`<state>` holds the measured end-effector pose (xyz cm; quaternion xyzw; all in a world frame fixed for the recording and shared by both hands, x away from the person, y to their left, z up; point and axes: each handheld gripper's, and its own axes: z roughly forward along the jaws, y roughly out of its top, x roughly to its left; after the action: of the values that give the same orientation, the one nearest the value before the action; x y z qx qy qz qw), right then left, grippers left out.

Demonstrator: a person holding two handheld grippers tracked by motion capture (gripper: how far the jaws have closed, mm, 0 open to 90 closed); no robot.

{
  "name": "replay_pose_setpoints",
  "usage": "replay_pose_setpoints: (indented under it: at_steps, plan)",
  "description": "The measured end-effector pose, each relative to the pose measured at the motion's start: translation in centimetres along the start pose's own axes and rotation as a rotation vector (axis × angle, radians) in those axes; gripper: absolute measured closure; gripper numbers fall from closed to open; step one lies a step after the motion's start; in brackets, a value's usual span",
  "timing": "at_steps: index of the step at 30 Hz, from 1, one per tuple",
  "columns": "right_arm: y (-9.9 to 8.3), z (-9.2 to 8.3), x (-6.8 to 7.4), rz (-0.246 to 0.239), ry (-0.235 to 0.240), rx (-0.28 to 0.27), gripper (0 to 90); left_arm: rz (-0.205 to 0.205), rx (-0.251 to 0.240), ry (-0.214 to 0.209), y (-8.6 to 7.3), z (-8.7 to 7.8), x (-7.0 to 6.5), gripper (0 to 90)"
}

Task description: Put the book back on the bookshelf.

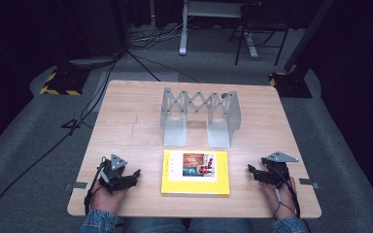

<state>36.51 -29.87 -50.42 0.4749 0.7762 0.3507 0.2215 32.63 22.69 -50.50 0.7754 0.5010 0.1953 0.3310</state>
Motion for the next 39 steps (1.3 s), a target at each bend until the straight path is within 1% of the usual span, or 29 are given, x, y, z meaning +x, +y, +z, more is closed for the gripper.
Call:
replay_pose_setpoints:
  at_steps: [4,6,7,8,10,11,13,15,17,20,22,23,24,27,29,32,35,37,39]
  plan:
    - [0.0,0.0,0.2,0.012,-0.014,0.001,31.4,0.001,0.000,0.005,0.0,-0.1,0.0,28.4]
    - [0.0,0.0,0.2,0.013,-0.015,0.001,31.2,0.003,0.002,0.009,0.0,-0.3,0.2,32.9]
    - [0.0,0.0,0.2,0.013,-0.015,0.001,31.0,-0.008,0.002,0.003,0.0,-0.3,0.2,36.3]
    - [0.0,0.0,0.2,0.014,-0.016,0.001,30.9,-0.006,0.008,-0.008,0.1,-0.4,0.3,39.0]
    - [0.0,0.0,0.2,0.014,-0.016,0.001,31.0,-0.027,-0.002,-0.017,0.3,-0.7,0.4,41.3]
    - [0.0,0.0,0.2,0.014,-0.017,0.001,30.9,-0.029,-0.009,-0.024,0.4,-0.8,0.4,41.5]
    - [0.0,0.0,0.2,0.015,-0.018,0.001,30.8,-0.047,-0.038,-0.040,0.9,-1.4,0.2,40.4]
    - [0.0,0.0,0.2,0.015,-0.019,0.001,30.4,-0.050,-0.055,-0.058,1.3,-1.8,-0.1,37.7]
    - [0.0,0.0,0.2,0.017,-0.020,0.002,29.4,-0.060,-0.070,-0.096,1.9,-2.0,-0.7,35.9]
    - [0.0,0.0,0.2,0.017,-0.021,0.003,28.8,-0.053,-0.071,-0.150,2.6,-2.0,-1.6,34.5]
    - [0.0,0.0,0.2,0.017,-0.021,0.004,28.5,-0.048,-0.072,-0.174,3.0,-1.9,-2.2,34.0]
    - [0.0,0.0,0.2,0.016,-0.021,0.004,28.5,-0.053,-0.076,-0.181,3.1,-1.9,-2.4,34.0]
    - [0.0,0.0,0.2,0.017,-0.021,0.004,28.4,-0.051,-0.071,-0.195,3.2,-1.8,-2.6,34.0]
    - [0.0,0.0,0.2,0.017,-0.021,0.004,28.5,-0.047,-0.071,-0.206,3.5,-1.7,-3.1,32.9]
    - [0.0,0.0,0.2,0.016,-0.021,0.004,28.5,-0.060,-0.076,-0.228,3.7,-1.7,-3.4,32.6]
    - [0.0,0.0,0.2,0.016,-0.021,0.003,28.4,-0.067,-0.081,-0.263,4.0,-1.6,-3.9,32.3]
    - [0.0,0.0,0.2,0.017,-0.021,0.004,28.3,-0.056,-0.074,-0.283,4.3,-1.5,-4.4,32.0]
    - [0.0,0.0,0.2,0.017,-0.021,0.004,28.4,-0.051,-0.072,-0.288,4.4,-1.2,-4.8,31.8]
    - [0.0,0.0,0.2,0.017,-0.022,0.004,28.4,-0.044,-0.062,-0.284,4.6,-0.8,-5.2,31.9]
